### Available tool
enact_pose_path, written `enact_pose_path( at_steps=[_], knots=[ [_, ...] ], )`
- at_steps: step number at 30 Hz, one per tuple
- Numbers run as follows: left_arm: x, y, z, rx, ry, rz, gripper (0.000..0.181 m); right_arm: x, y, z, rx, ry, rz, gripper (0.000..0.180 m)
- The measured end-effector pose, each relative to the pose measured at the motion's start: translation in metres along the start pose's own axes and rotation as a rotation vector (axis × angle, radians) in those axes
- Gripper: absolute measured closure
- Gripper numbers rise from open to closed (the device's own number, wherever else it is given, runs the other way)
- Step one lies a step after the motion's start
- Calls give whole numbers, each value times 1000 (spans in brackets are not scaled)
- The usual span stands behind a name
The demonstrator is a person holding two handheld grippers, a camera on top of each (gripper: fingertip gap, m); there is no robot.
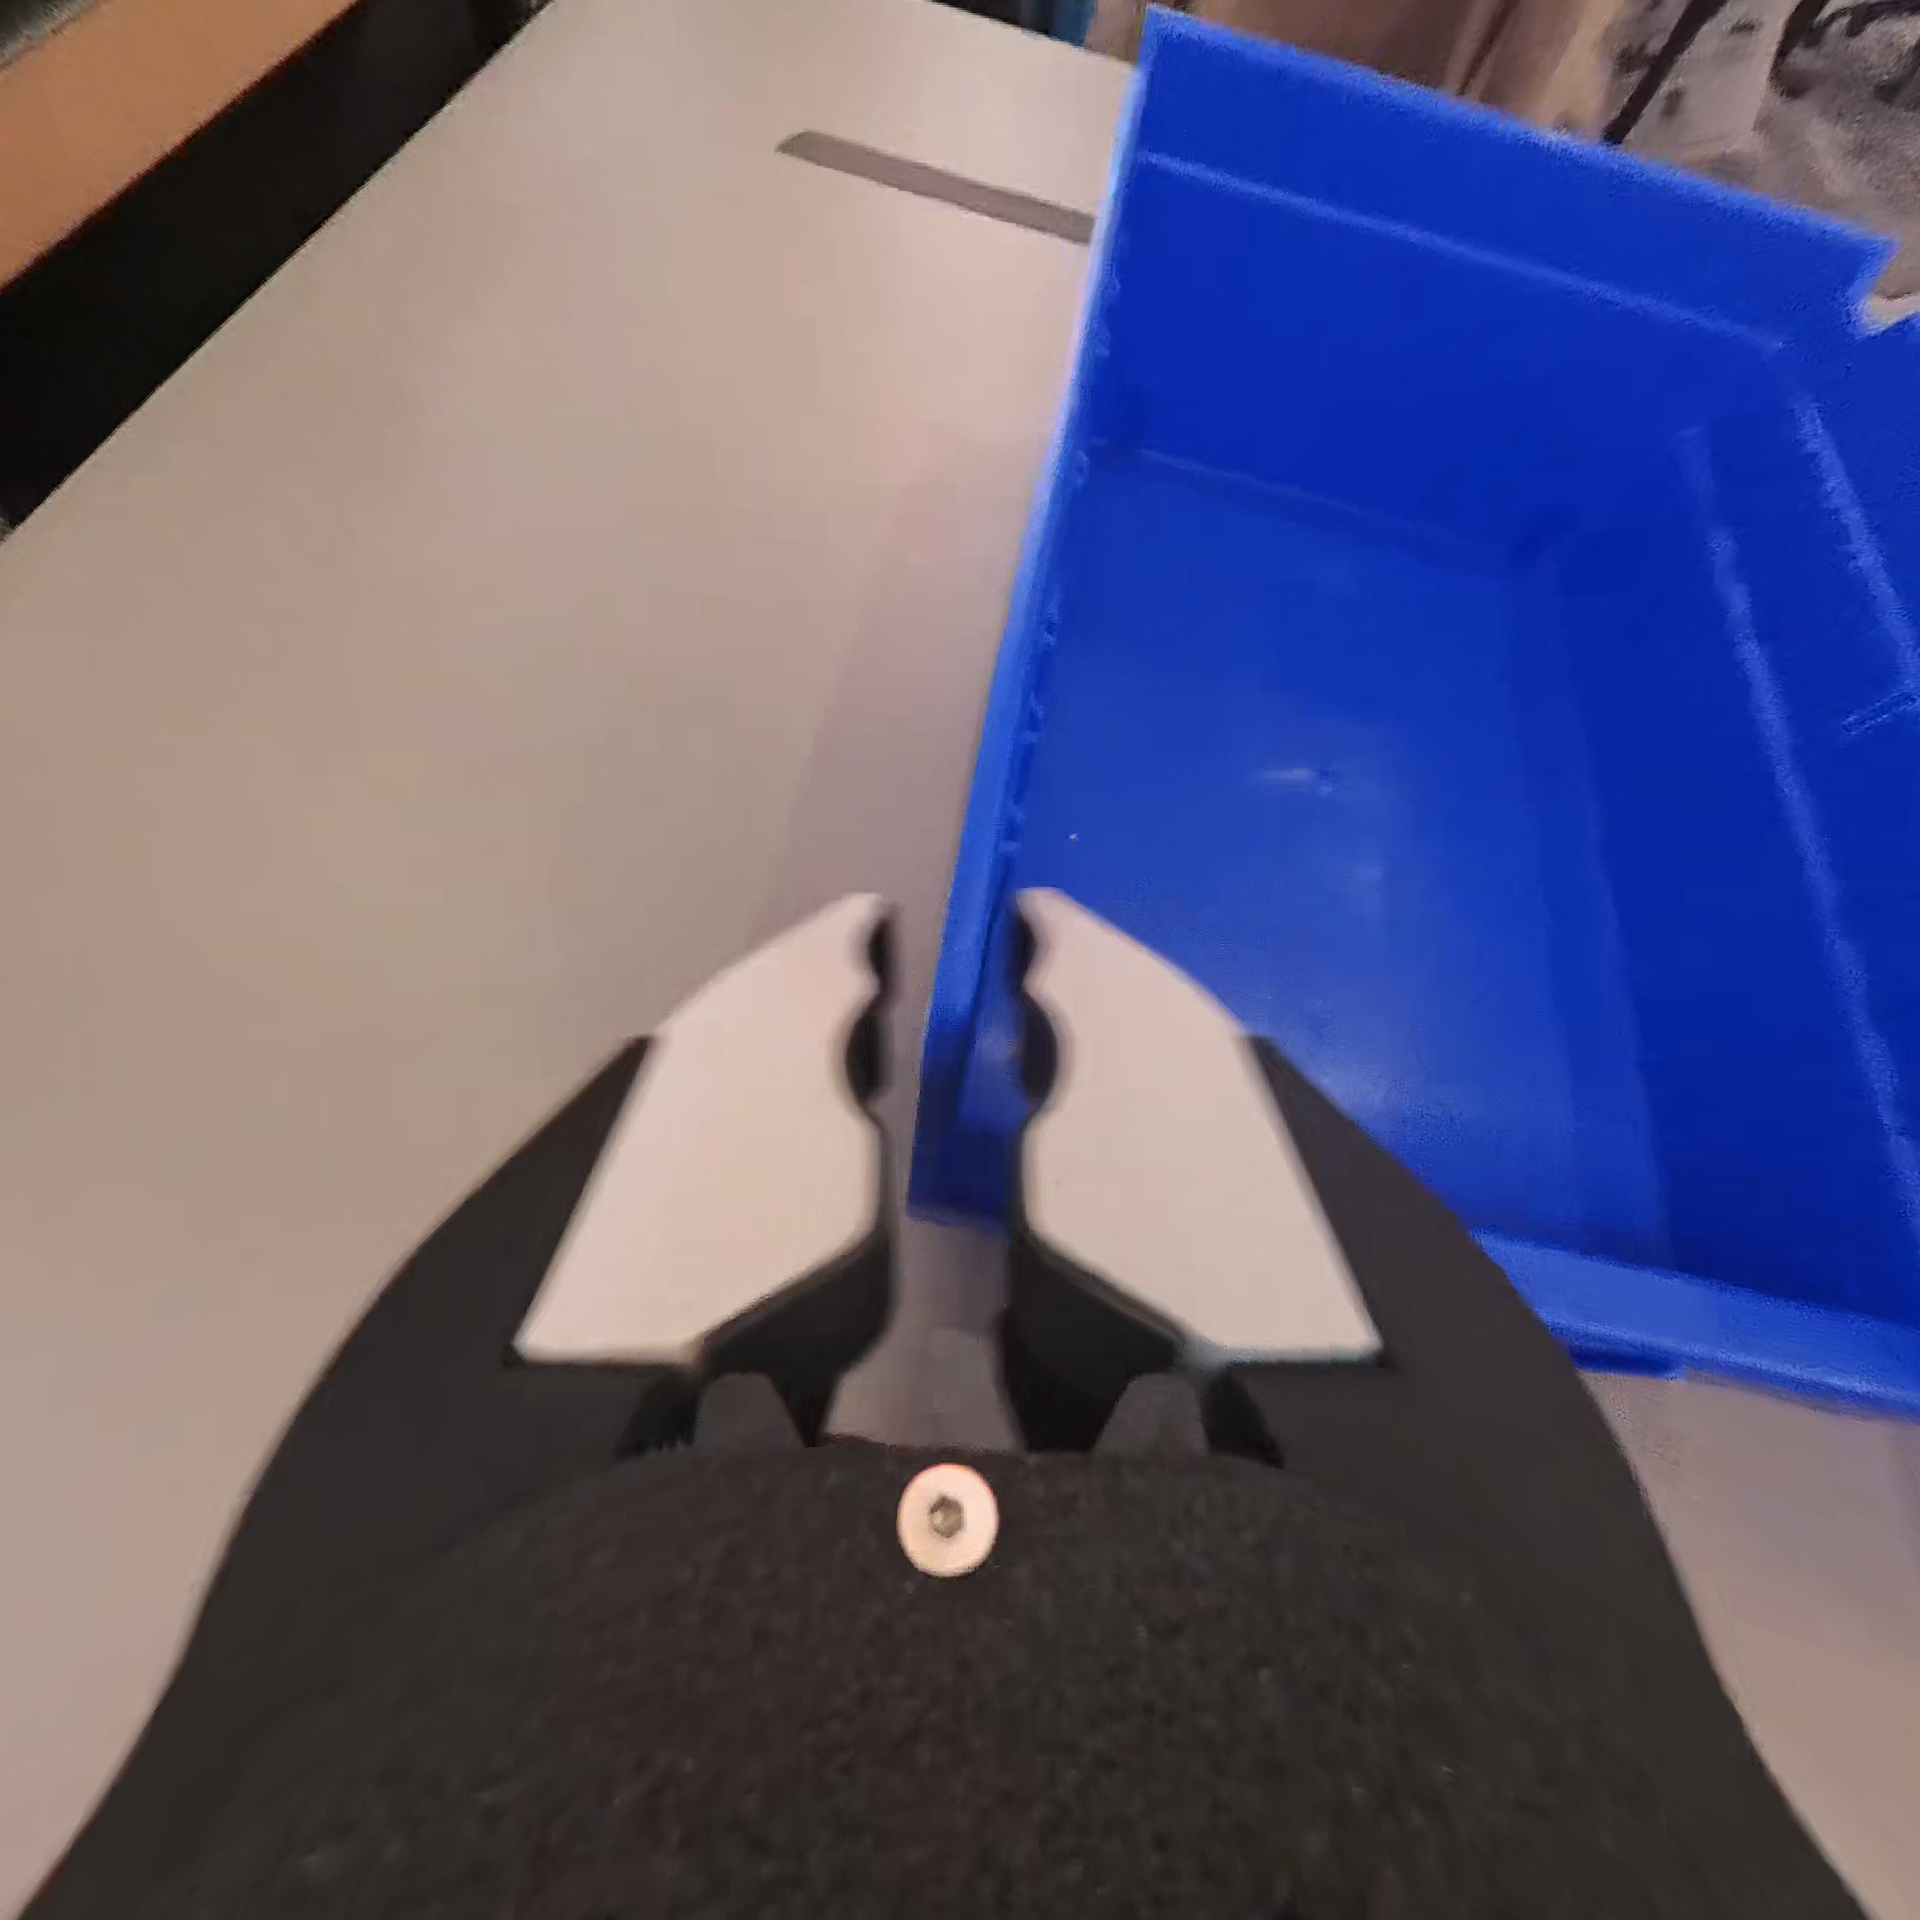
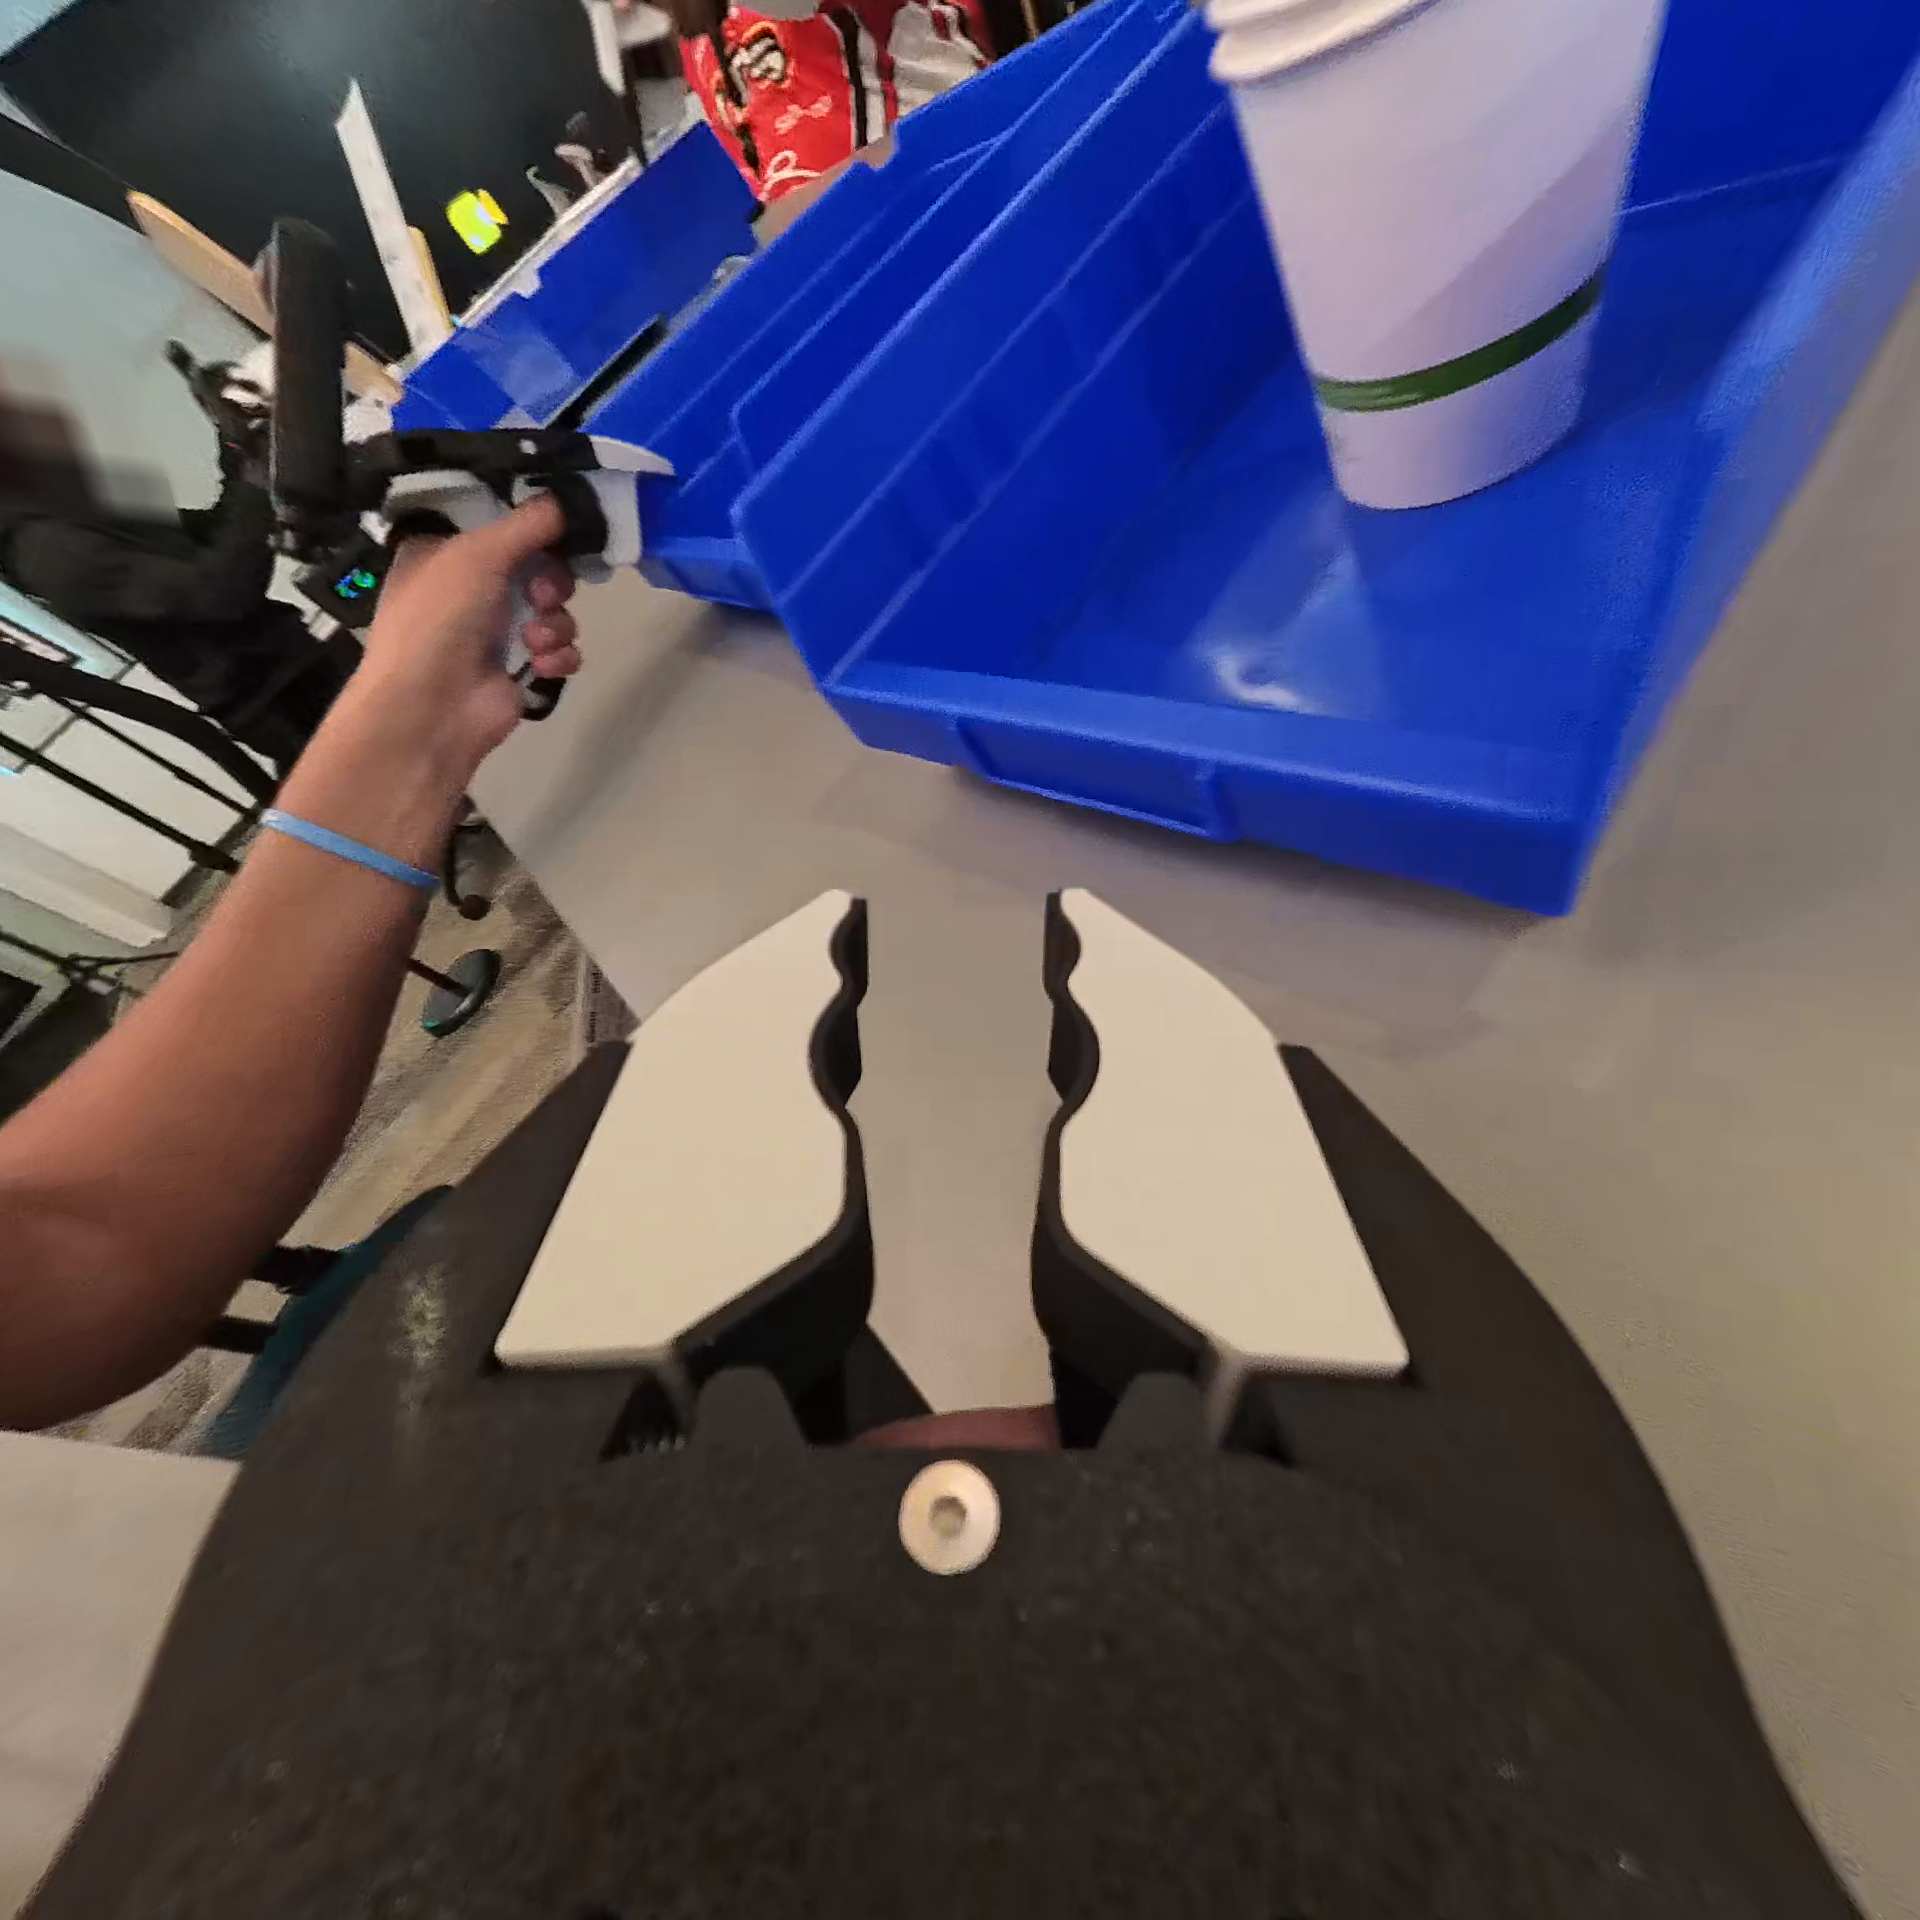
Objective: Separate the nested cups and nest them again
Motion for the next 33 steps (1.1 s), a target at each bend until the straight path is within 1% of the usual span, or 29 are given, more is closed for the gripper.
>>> enact_pose_path(
  at_steps=[1, 4, 7, 10, 13, 16, 17, 18, 19, 21, 23, 25, 27, 30, 33],
  knots=[
    [1, 0, 1, 15, -2, 24, 172, -7, 4, 1, 5, 6, -9, 147],
    [17, -4, 12, 29, 2, 34, 177, -36, 15, -1, 78, 40, 0, 147],
    [48, -9, 35, 16, -33, -43, 178, -72, 24, -5, 201, 108, 53, 148],
    [85, -9, 64, 86, -65, -61, 176, -111, 33, -8, 319, 178, 94, 144],
    [126, -7, 92, 123, -73, -116, 177, -142, 49, -8, 360, 190, 72, 135],
    [161, -7, 116, 125, -87, -162, 177, -159, 60, -5, 374, 183, 78, 135],
    [171, -7, 123, 120, -92, -165, 177, -163, 62, -4, 379, 181, 84, 137],
    [179, -8, 130, 118, -96, -162, 177, -165, 63, -2, 384, 176, 97, 145],
    [187, -9, 135, 119, -102, -158, 177, -165, 65, -1, 390, 159, 108, 158],
    [199, -13, 145, 110, -134, -171, 177, -165, 68, 0, 426, 149, 158, 164],
    [208, -16, 153, 98, -171, -222, 177, -166, 71, -1, 410, 121, 170, 172],
    [217, -19, 153, 86, -219, -258, 177, -166, 77, -9, 434, 75, 183, 174],
    [224, -23, 143, 77, -283, -272, 177, -164, 84, -25, 454, 15, 185, 175],
    [229, -33, 114, 58, -373, -258, 177, -156, 91, -59, 503, -67, 221, 176],
    [230, -53, 75, 42, -448, -193, 177, -136, 90, -98, 528, -145, 266, 176]
  ],
)
Point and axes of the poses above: each gripper's, where its closed fingertips meet, x back along the fingers, z out of its underside, y = z × x across the jaws, the point moved 10 cm from there along x, back along the fingers, and after that the axes turned 15 degrees about -z, right-handed, at the moved point
